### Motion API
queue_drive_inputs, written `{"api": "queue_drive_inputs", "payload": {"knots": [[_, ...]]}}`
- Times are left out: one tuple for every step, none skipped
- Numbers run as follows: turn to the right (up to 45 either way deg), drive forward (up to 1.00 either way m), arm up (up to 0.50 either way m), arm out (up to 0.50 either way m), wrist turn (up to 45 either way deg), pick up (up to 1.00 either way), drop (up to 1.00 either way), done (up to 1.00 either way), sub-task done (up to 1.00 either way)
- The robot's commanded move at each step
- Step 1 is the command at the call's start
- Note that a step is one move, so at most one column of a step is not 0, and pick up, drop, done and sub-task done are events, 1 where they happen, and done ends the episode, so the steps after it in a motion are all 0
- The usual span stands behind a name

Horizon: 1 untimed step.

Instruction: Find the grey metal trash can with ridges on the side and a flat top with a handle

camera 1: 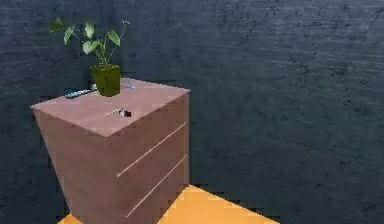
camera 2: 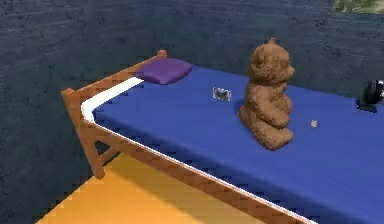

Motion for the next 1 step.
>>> {"api": "queue_drive_inputs", "payload": {"knots": [[-45.0,0.0,0.0,0.0,0.0,0.0,0.0,0.0,0.0]]}}
